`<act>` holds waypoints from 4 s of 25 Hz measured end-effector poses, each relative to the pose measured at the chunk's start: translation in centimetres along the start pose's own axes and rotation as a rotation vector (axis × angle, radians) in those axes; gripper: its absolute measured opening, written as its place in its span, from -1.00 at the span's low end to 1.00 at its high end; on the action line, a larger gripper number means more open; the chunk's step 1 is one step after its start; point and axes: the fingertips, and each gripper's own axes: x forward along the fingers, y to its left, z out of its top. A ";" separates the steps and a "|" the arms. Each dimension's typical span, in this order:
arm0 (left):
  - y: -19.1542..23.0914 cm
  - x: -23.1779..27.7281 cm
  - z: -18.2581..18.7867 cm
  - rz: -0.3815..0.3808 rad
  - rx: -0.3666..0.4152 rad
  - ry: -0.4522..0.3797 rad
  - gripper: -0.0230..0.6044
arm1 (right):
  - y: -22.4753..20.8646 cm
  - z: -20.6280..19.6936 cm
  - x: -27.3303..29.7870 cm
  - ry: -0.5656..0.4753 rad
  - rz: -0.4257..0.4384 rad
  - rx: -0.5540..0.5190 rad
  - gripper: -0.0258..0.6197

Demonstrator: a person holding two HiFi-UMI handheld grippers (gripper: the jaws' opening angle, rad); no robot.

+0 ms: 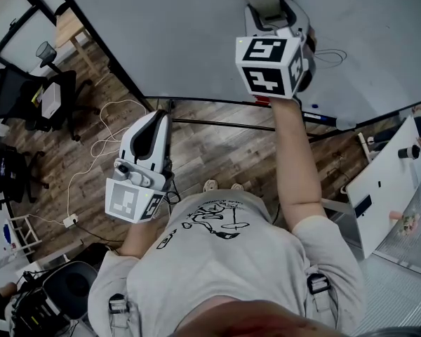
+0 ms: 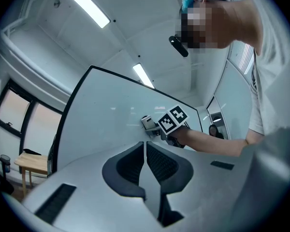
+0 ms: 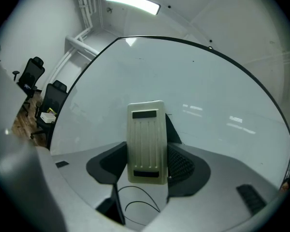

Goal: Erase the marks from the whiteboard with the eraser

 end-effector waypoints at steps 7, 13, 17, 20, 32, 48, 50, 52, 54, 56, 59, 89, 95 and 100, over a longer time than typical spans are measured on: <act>0.1 -0.5 0.2 0.020 0.003 -0.002 -0.82 | 3.2 0.4 0.9 -0.003 0.015 -0.107 -0.13; -0.2 -0.6 0.2 0.028 0.005 0.002 -0.82 | 6.2 0.6 1.4 -0.008 0.074 -0.148 -0.13; -0.5 -0.5 0.3 0.032 0.007 0.003 -0.82 | 8.0 0.6 1.3 -0.016 0.134 -0.168 -0.13; -0.7 -0.2 0.2 0.032 0.007 0.005 -0.82 | 7.2 1.1 0.4 -0.042 0.171 -0.120 -0.12; -0.8 1.6 -0.5 -0.010 -0.014 0.009 -0.82 | -8.3 1.3 -2.2 -0.066 -0.009 0.052 -0.12; 0.1 3.3 -1.3 -0.023 -0.026 0.012 -0.82 | -3.5 1.1 0.3 -0.012 0.029 -0.062 -0.13; 0.1 3.3 -1.3 -0.018 -0.024 0.012 -0.82 | -3.0 1.1 0.4 -0.008 0.033 -0.080 -0.13; 0.2 3.3 -1.4 -0.013 -0.024 0.013 -0.82 | -2.4 1.2 0.6 -0.007 0.045 -0.095 -0.13; 0.3 3.4 -1.5 -0.012 -0.025 0.014 -0.82 | -1.2 1.4 0.8 -0.009 0.067 -0.110 -0.13; 0.2 3.5 -1.4 -0.012 -0.026 0.013 -0.82 | 0.3 1.7 1.0 -0.012 0.091 -0.129 -0.13; 0.0 3.4 -1.1 -0.009 -0.022 0.009 -0.82 | 2.9 2.0 1.3 -0.016 0.138 -0.155 -0.13; -5.7 8.2 -2.5 -0.157 -0.057 0.029 -0.82 | -13.3 -9.1 -6.4 0.014 -0.085 0.154 -0.12; -7.2 9.5 -3.2 -0.194 -0.064 0.043 -0.82 | -18.5 -13.5 -5.5 0.063 -0.126 0.209 -0.12; -7.2 10.0 -3.3 -0.191 -0.066 0.048 -0.82 | -17.0 -14.6 -3.3 0.046 -0.091 0.226 -0.13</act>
